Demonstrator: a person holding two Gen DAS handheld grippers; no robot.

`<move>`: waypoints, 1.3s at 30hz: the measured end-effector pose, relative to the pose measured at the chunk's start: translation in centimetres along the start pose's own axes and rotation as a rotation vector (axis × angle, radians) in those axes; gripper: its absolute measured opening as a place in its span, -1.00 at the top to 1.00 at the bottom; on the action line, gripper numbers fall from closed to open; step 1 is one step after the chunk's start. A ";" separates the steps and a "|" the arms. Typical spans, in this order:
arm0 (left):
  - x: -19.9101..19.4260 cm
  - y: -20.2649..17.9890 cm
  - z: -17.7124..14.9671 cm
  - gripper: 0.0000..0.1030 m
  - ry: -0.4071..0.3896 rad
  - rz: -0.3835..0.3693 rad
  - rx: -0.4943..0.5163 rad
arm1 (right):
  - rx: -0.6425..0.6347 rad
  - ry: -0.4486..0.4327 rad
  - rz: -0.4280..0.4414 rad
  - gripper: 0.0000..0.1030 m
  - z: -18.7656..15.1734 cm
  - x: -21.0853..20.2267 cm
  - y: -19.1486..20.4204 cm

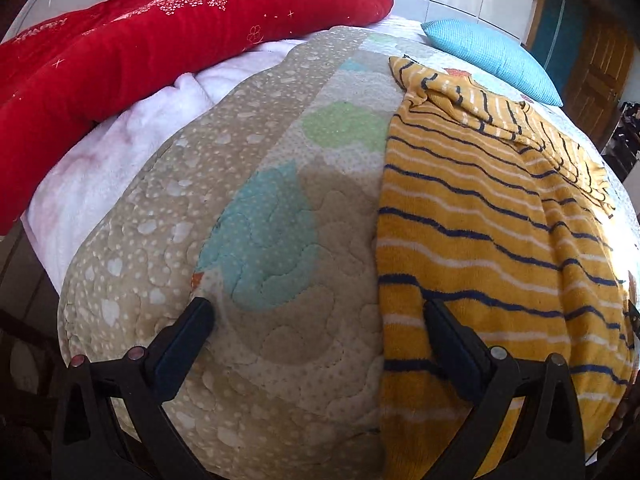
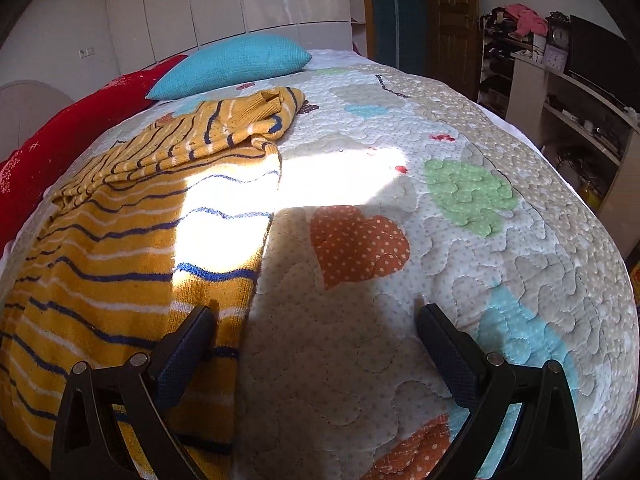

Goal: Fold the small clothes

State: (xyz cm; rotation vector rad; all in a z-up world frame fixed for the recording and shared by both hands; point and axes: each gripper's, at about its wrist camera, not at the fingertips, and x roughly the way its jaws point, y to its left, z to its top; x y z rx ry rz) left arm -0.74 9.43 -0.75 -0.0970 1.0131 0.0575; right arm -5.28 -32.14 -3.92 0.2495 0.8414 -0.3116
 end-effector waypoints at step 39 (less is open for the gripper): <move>-3.6 1.0 -2.6 0.85 0.154 -0.536 -0.131 | 0.169 0.281 0.655 0.72 -6.5 -4.2 2.6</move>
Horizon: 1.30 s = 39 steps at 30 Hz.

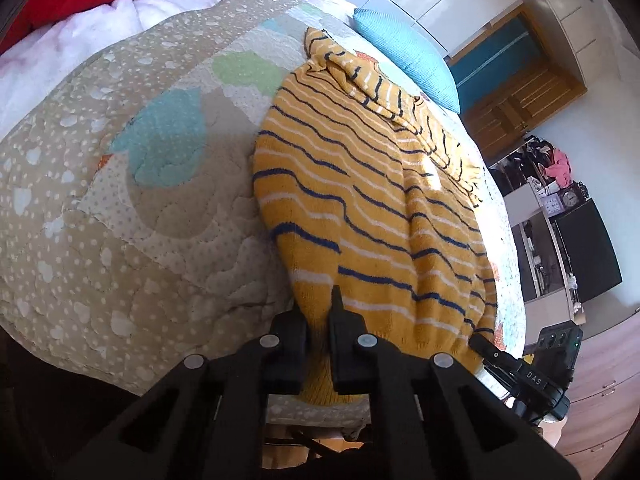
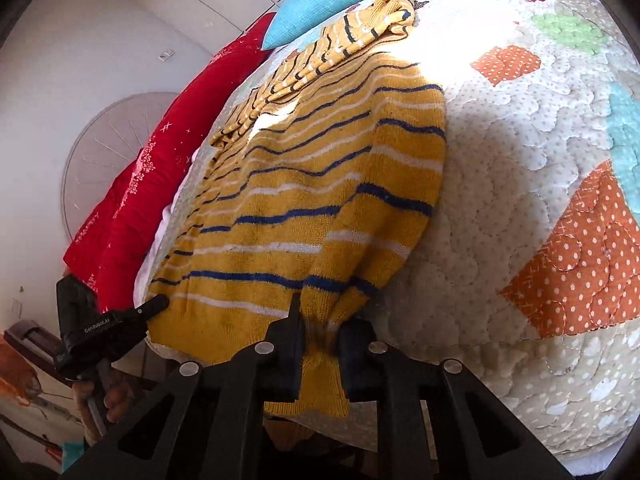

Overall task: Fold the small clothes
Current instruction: 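Grasp the hem with the right gripper while the left gripper grasps the hem, fold toward the collar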

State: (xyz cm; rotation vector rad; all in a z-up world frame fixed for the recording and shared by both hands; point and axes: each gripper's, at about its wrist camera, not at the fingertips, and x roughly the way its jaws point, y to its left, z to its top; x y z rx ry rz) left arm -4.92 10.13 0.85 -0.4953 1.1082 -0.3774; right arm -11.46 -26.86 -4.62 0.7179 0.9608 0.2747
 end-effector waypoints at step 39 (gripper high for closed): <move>17.1 -7.4 32.3 0.92 -0.053 0.177 0.061 | 0.015 -0.105 -0.092 0.66 33.1 9.9 0.8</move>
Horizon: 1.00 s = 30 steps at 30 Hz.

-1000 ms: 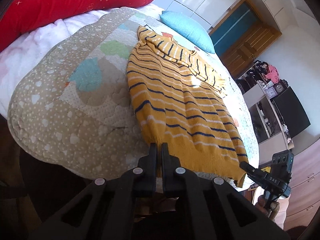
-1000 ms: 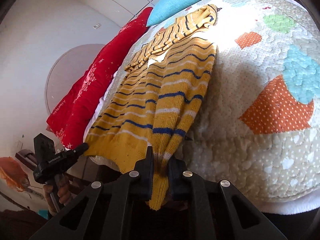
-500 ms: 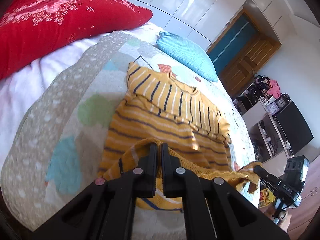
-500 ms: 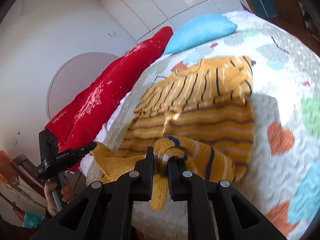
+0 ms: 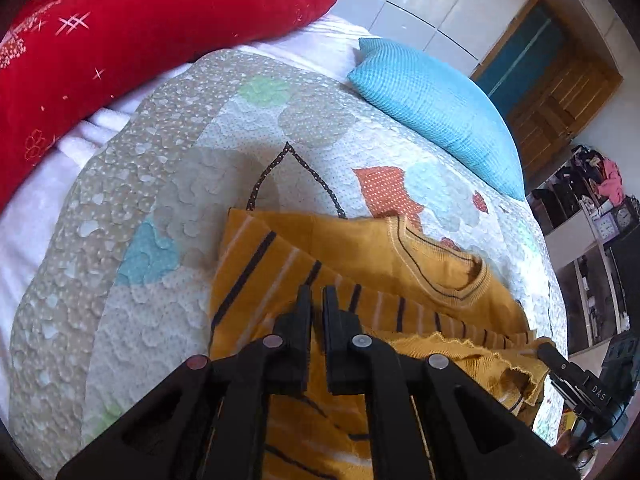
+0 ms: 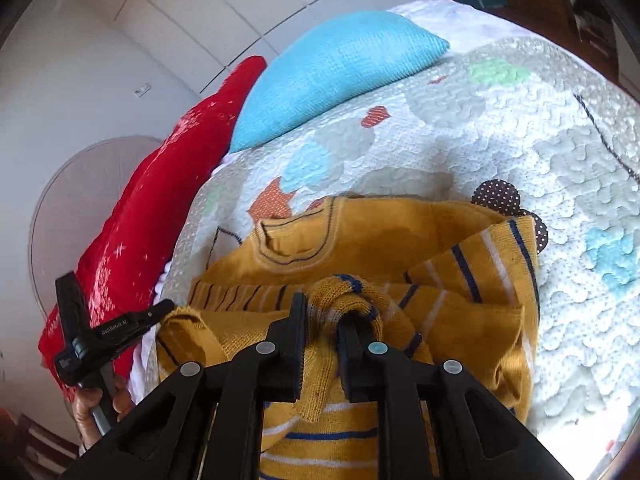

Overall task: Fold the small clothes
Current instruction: 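Grasp the hem with the right gripper while the left gripper grasps the hem, fold toward the collar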

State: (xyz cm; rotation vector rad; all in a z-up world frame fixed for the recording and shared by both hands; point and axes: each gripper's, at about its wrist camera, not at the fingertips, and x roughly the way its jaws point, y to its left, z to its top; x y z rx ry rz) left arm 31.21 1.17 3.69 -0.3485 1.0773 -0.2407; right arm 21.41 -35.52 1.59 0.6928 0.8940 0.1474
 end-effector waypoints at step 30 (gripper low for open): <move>1.5 -3.4 1.8 0.83 0.009 0.145 0.344 | -0.276 -0.062 -0.365 0.86 3.2 3.5 0.4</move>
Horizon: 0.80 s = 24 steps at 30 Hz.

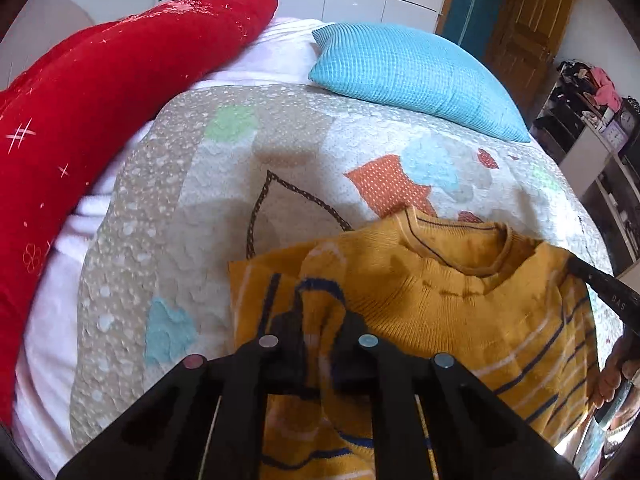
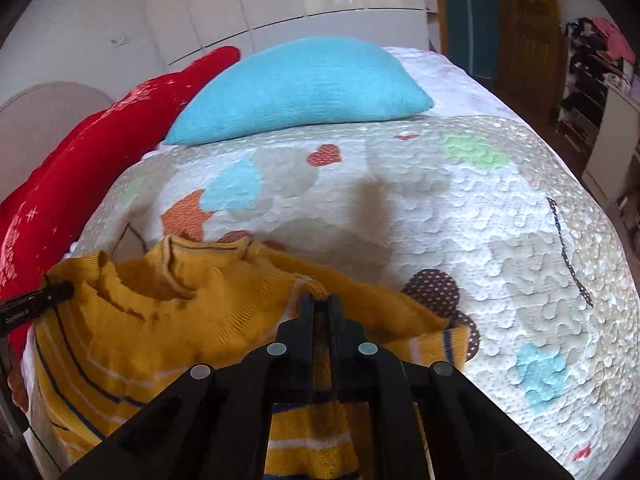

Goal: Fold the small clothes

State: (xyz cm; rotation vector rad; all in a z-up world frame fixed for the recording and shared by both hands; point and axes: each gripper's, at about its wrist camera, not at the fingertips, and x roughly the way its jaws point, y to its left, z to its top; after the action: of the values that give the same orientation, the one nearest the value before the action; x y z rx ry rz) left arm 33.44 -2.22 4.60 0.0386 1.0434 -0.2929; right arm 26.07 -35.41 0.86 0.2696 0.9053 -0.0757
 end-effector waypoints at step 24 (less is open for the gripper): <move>-8.6 8.2 -12.4 -0.63 -0.025 -0.105 -0.354 | 0.179 -0.093 0.079 -0.21 -8.0 -12.6 -7.1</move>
State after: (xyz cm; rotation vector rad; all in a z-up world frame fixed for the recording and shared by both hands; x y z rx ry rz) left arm 21.00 9.64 4.82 -0.3384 1.0615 -0.2002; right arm 10.88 -40.78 4.69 0.4643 0.7957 -0.0959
